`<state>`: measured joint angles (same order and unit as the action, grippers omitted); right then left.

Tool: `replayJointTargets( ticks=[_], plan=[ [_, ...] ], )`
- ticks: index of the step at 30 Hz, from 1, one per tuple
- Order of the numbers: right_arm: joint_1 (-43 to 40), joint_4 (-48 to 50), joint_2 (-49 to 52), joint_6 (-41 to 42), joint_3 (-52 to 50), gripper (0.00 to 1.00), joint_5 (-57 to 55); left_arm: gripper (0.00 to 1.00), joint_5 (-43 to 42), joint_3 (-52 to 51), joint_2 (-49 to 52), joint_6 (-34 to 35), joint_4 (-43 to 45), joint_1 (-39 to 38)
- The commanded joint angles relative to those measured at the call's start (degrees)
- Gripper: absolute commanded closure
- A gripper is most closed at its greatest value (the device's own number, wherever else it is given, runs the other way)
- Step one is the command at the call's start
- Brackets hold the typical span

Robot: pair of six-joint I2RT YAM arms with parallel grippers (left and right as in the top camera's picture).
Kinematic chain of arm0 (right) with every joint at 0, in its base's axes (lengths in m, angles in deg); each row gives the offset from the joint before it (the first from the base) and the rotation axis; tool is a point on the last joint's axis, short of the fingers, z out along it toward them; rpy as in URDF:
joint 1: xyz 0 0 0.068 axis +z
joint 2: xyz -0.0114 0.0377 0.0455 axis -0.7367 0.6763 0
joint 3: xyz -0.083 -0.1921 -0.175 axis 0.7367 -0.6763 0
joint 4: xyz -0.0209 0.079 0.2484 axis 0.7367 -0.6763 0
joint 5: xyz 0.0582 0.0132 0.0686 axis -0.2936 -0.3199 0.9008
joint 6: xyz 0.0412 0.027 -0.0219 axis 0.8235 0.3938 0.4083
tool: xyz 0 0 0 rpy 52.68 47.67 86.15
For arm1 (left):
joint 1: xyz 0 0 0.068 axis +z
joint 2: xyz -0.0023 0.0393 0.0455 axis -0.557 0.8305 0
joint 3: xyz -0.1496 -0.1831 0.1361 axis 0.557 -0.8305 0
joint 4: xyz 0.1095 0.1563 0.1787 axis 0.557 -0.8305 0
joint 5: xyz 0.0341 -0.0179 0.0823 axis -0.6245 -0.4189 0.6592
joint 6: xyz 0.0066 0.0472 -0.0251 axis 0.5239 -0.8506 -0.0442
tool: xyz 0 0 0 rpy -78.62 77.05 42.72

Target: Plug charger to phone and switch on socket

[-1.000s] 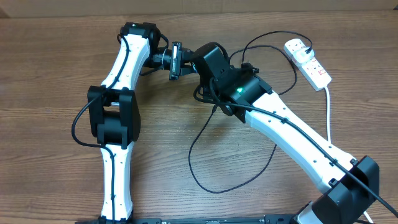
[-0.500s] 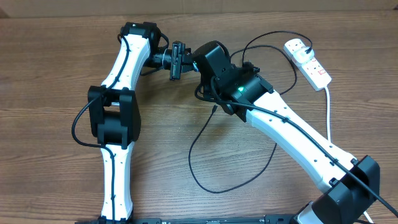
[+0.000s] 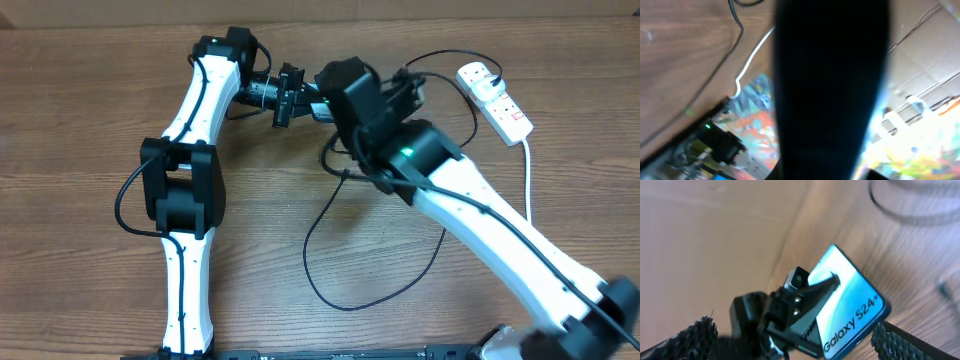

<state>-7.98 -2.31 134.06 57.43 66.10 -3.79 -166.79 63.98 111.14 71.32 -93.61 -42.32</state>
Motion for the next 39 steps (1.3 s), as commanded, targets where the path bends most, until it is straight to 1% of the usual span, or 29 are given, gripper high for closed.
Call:
replayJointTargets(
  ticks=[1, 2, 3, 5, 6, 8, 9, 10, 12, 15, 17, 18, 19, 20, 23, 24, 28, 30, 33, 35, 38, 39],
  plan=[
    [-0.22, -1.38, -5.92, -27.34, 1.6, 0.0, -2.19, 0.96, -1.33, 1.09, 0.15, -13.57, -0.17, 0.52],
    [-0.44, -2.29, -6.54, -30.32, 1.6, 0.0, -1.68, 0.96, -1.95, 1.09, -0.15, -17.18, -0.39, 0.52],
    [-1.14, -4.26, -7.34, -32.76, 1.6, 0.0, -0.31, 0.96, -1.66, 1.09, -0.81, -22.71, -1.57, 0.52],
    [-3.28, -7.67, -8.04, -34.51, 1.6, 0.0, 3.93, 0.96, 1.14, 1.11, -2.6, -28.92, -3.89, 0.55],
    [-4.59, -8.9, -8.07, -35.58, 1.6, 0.0, 6.69, 0.96, 3.8, 1.11, -3.67, -30.29, -4.83, 0.57],
    [-8.5, -10.88, -7.87, -40.48, 1.6, 0.0, 15.58, 0.96, 10.58, 1.16, -6.75, -31.5, -5.81, 0.61],
    [-10.54, -11.52, -7.63, -43.87, 1.6, 0.0, 20.76, 0.96, 14.03, 1.16, -8.66, -32.13, -6.03, 0.61],
    [-13.16, -11.93, -7.5, -47.78, 1.53, 0.0, 28.09, 0.96, 19.28, 1.16, -11.89, -32.57, -5.99, 0.61],
    [-15.65, -13.11, -7.5, -51.41, 1.49, 0.0, 34.99, 0.96, 27.04, 1.16, -16.48, -32.65, -5.53, 0.61],
    [-17.38, -15.96, -7.32, -51.95, 1.2, 0.0, 36.2, 0.96, 43.63, 1.16, -23.85, -31.69, -4.79, 0.61],
    [-17.38, -16.0, -7.19, -51.95, 0.33, 0.0, 36.13, 0.96, 56.54, 1.16, -27.91, -26.91, -4.7, 0.57],
    [-17.38, -15.72, -6.86, -51.91, -0.39, 0.0, 36.15, 0.96, 63.41, 1.16, -29.79, -23.41, -4.96, 0.5],
    [-17.33, -15.67, -6.58, -51.63, -0.81, 0.0, 36.15, 0.96, 68.11, 1.14, -31.08, -20.79, -5.38, 0.5],
    [-17.03, -15.91, -5.14, -49.62, -1.77, 0.0, 35.74, 0.96, 75.67, 1.14, -33.24, -16.74, -6.95, 0.52],
    [-16.09, -17.49, -0.76, -48.06, -2.4, 0.01, 35.85, 0.96, 78.93, 1.14, -33.97, -15.76, -9.77, 0.52],
    [-15.61, -18.71, 1.51, -48.13, -2.4, 0.03, 36.35, 0.96, 79.23, 1.03, -33.81, -15.76, -10.75, 0.52],
    [-15.06, -20.92, 9.44, -48.33, -2.38, 0.15, 38.82, 0.96, 79.67, -1.46, -33.46, -15.61, -11.3, 0.59],
    [-15.02, -21.33, 13.11, -48.28, -2.38, 0.21, 39.01, 0.96, 80.94, -2.97, -33.42, -14.03, -11.17, 0.59],
    [-14.53, -20.9, 17.11, -47.65, -2.38, 0.37, 38.93, 0.96, 82.07, -5.35, -33.42, -12.96, -10.69, 0.59],
    [-13.86, -20.52, 18.99, -45.11, -2.4, 0.39, 37.77, 0.96, 82.07, -6.45, -33.42, -12.98, -10.49, 0.59],
    [-11.69, -19.47, 21.92, -40.09, -2.4, 0.44, 32.57, 0.96, 82.05, -7.54, -33.42, -12.98, -10.49, 0.59],
    [-11.08, -18.56, 22.58, -40.11, -2.4, 0.44, 32.65, 0.96, 82.07, -7.63, -33.42, -12.98, -10.49, 0.59]
  ],
)
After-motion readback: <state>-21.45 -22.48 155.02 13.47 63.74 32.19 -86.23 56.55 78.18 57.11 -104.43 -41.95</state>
